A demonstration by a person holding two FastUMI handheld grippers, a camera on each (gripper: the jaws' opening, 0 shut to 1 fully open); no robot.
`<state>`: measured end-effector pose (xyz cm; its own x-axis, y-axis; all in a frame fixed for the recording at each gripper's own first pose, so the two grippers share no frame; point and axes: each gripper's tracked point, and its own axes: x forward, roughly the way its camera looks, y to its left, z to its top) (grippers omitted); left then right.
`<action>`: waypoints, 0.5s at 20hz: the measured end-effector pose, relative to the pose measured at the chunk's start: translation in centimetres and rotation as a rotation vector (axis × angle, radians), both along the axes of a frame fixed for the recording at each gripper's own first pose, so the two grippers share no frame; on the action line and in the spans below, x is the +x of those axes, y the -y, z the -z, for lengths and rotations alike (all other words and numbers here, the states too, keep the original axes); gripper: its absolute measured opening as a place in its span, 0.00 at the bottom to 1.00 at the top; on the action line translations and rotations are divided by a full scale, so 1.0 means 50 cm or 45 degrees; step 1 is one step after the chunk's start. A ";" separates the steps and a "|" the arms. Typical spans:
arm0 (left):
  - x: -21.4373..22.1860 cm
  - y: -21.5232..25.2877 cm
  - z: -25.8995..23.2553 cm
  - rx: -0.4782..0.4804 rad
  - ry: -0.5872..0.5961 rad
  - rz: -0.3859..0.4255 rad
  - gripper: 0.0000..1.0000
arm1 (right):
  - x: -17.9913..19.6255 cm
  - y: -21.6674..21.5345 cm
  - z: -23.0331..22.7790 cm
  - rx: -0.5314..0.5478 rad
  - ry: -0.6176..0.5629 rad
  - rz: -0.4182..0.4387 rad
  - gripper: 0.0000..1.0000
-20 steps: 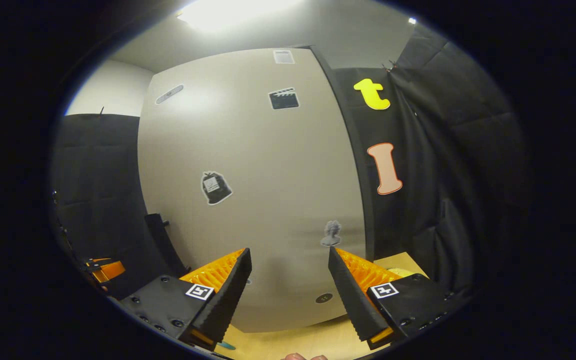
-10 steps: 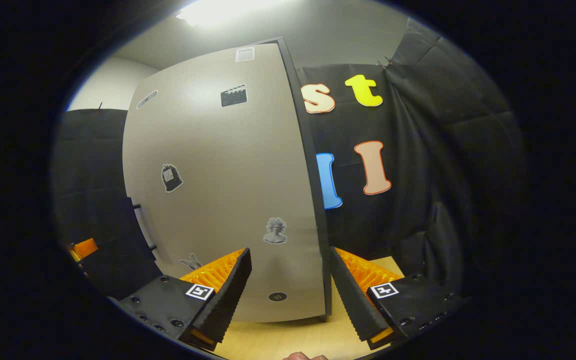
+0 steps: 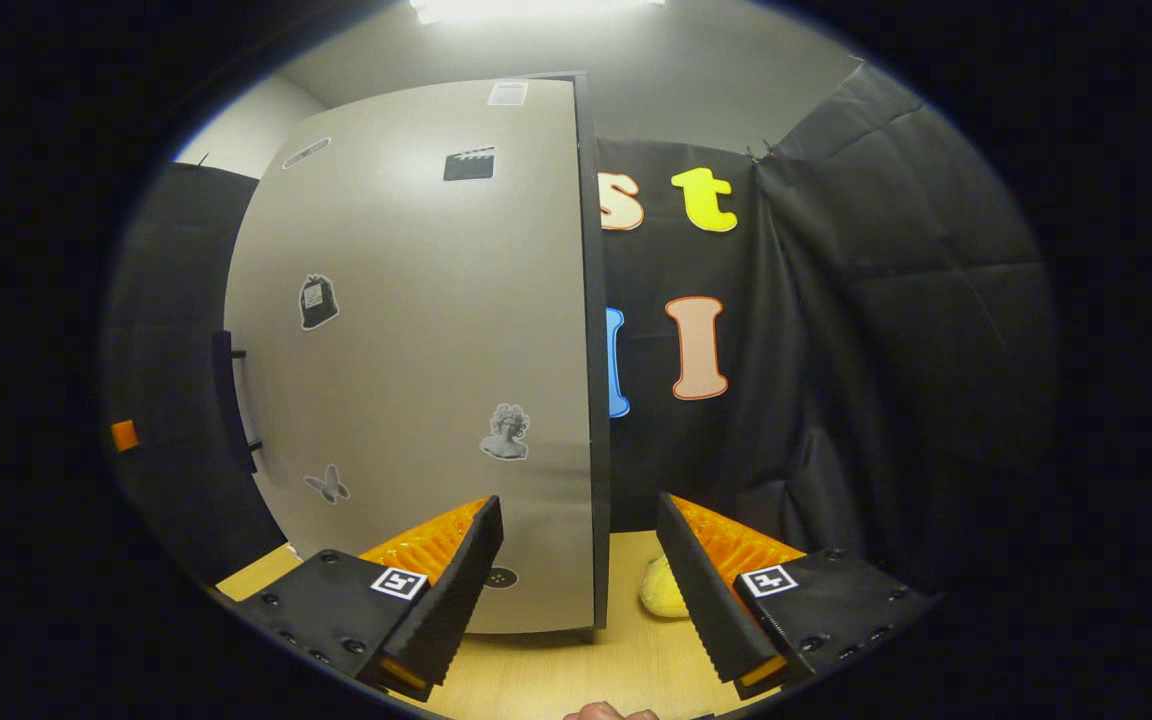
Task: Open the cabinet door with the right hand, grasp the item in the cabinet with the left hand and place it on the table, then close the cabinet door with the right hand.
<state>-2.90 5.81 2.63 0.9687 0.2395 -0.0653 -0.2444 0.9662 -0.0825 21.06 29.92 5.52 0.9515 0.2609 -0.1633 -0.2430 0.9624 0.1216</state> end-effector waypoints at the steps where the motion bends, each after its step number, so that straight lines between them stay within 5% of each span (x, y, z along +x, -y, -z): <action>1: 0.003 -0.006 0.003 -0.001 -0.001 0.011 0.92 | 0.000 -0.008 -0.003 0.006 0.003 0.014 0.98; 10: 0.007 -0.041 0.018 0.041 -0.034 0.059 0.92 | -0.028 -0.070 -0.014 0.006 0.026 0.016 0.98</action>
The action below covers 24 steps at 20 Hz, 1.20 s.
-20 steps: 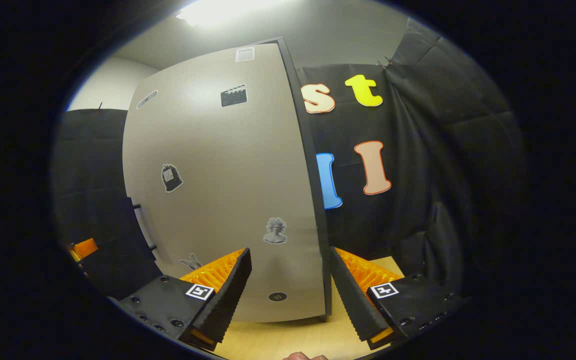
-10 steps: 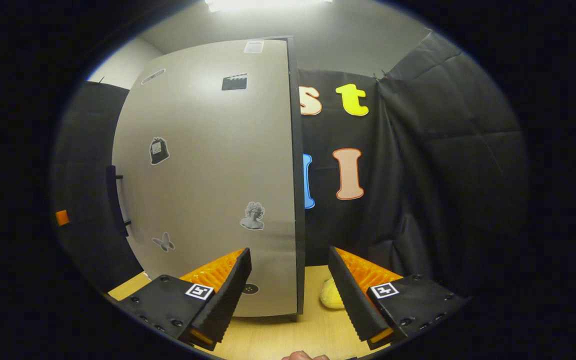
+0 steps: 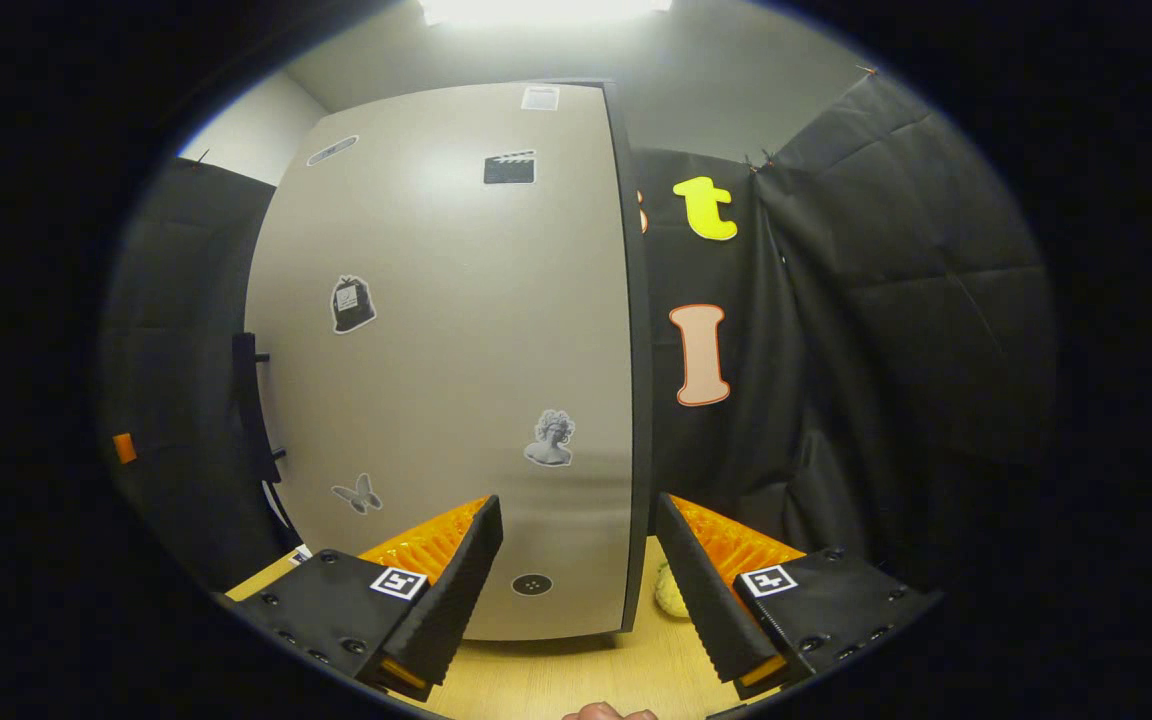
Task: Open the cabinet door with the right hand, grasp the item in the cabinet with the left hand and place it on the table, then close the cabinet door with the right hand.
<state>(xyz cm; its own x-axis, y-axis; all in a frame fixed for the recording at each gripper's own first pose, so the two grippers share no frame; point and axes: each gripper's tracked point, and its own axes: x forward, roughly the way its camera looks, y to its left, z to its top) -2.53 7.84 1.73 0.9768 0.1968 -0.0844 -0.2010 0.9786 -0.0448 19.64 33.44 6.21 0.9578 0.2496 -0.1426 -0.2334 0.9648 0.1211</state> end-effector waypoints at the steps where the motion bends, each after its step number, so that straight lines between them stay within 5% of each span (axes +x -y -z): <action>1: 0.000 -0.001 0.004 0.015 -0.010 0.003 0.94 | -0.003 -0.001 -0.001 -0.003 0.000 -0.003 0.98; 11: -0.009 0.056 0.034 0.179 -0.094 0.071 0.92 | -0.029 0.005 0.005 -0.001 -0.016 -0.013 0.98; 24: -0.007 0.063 0.047 0.089 -0.108 0.087 0.94 | -0.060 0.031 0.017 -0.021 -0.038 -0.005 0.98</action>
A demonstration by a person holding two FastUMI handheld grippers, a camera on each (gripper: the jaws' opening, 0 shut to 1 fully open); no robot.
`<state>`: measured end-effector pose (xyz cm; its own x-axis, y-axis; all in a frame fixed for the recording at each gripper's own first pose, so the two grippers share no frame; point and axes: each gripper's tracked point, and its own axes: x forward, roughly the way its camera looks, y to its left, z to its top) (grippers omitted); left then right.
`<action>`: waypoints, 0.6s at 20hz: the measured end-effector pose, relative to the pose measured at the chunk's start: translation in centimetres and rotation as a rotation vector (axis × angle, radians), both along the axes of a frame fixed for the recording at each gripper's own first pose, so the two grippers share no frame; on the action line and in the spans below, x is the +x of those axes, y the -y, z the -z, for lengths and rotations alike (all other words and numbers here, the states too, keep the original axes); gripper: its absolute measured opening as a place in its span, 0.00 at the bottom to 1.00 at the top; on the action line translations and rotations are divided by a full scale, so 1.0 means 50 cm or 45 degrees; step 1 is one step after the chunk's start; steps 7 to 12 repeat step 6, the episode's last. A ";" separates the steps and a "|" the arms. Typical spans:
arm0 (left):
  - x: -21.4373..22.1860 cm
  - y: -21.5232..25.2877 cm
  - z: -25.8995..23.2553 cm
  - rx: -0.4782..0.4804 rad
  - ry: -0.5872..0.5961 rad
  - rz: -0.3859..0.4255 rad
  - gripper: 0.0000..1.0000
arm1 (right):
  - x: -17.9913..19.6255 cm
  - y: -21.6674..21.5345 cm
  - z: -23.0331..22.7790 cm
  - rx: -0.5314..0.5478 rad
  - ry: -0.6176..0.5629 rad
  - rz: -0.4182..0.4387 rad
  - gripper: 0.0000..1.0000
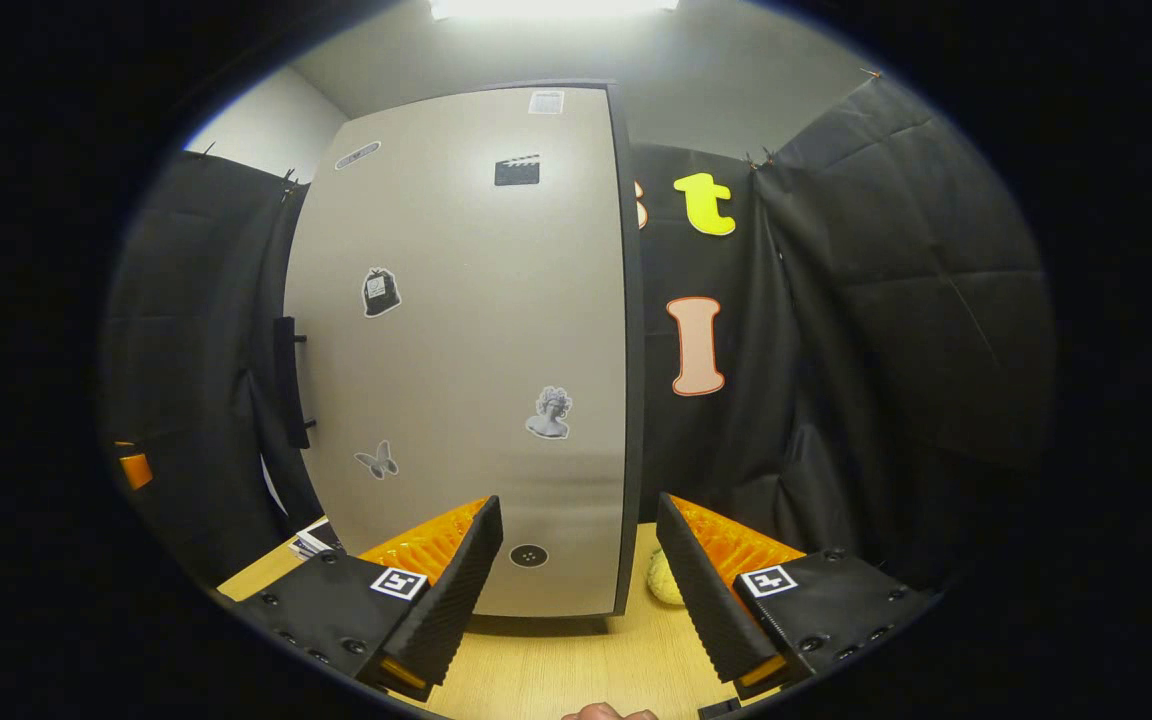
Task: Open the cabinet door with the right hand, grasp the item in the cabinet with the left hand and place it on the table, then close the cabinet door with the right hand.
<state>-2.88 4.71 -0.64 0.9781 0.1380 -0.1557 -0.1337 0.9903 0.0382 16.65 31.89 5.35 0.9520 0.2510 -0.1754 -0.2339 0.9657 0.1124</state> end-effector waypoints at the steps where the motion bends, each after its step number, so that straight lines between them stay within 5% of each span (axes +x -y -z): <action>1: -0.002 0.004 0.002 -0.001 -0.002 0.006 0.92 | 0.000 0.002 0.002 0.000 -0.005 0.001 0.98; 12: 0.006 0.017 0.010 0.050 -0.028 0.017 0.92 | 0.001 -0.002 0.007 0.001 -0.014 -0.008 0.98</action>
